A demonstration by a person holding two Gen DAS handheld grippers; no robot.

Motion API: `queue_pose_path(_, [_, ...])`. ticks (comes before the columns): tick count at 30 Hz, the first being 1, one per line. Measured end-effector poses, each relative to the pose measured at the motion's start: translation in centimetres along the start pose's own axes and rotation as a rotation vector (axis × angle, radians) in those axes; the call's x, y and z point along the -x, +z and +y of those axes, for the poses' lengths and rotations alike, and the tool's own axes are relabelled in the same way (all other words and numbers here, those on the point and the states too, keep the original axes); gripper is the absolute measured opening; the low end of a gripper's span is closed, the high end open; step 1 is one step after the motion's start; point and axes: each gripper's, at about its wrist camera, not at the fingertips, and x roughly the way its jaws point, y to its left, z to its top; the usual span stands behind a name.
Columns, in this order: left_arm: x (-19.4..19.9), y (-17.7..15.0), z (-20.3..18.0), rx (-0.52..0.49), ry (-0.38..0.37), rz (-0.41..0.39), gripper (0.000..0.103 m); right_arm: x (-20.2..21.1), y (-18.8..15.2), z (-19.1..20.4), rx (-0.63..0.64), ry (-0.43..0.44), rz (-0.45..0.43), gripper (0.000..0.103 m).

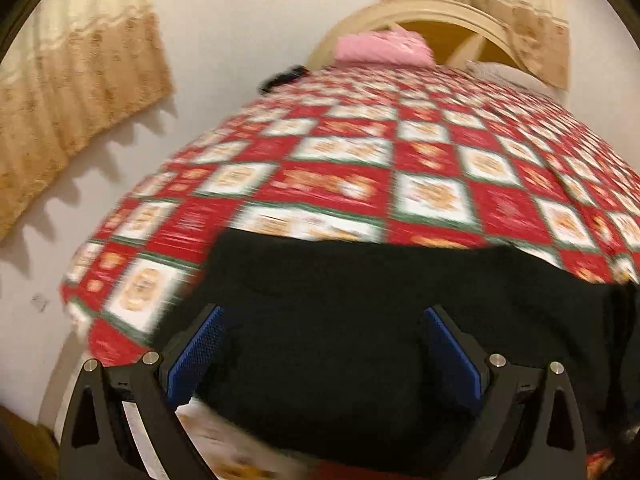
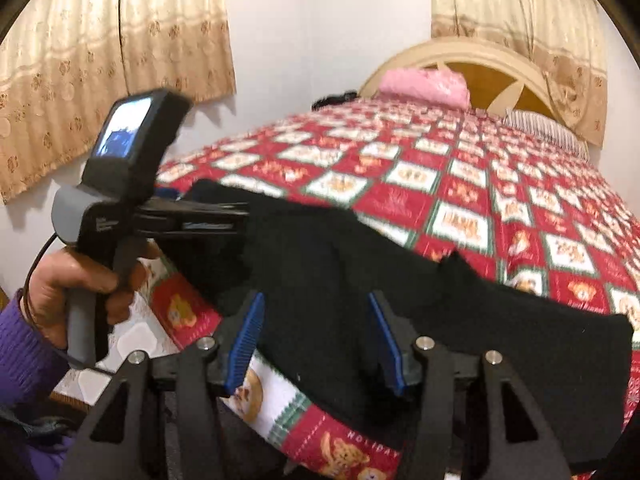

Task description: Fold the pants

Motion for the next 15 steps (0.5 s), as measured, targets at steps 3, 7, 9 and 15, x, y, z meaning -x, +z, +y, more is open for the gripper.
queue_pose_path(3, [0.5,0.2,5.3,0.101,0.072,-0.016,0.099,0.2,0.2,-0.2,-0.003,-0.037,-0.032,0.057])
queue_pose_path(7, [0.0,-0.7,11.9,0.296,0.078,0.018,0.099,-0.2,-0.1,-1.2,-0.070,-0.027,-0.028,0.057])
queue_pose_path(9, [-0.3,-1.3,13.7,0.364,0.042,0.022,0.098,-0.6,-0.2,-1.5,-0.089,-0.017,-0.018,0.057])
queue_pose_path(15, [-1.9,-1.6,11.6,0.358,-0.029,0.055,0.090,-0.3,-0.5,-1.4,-0.091,-0.010,-0.016,0.057])
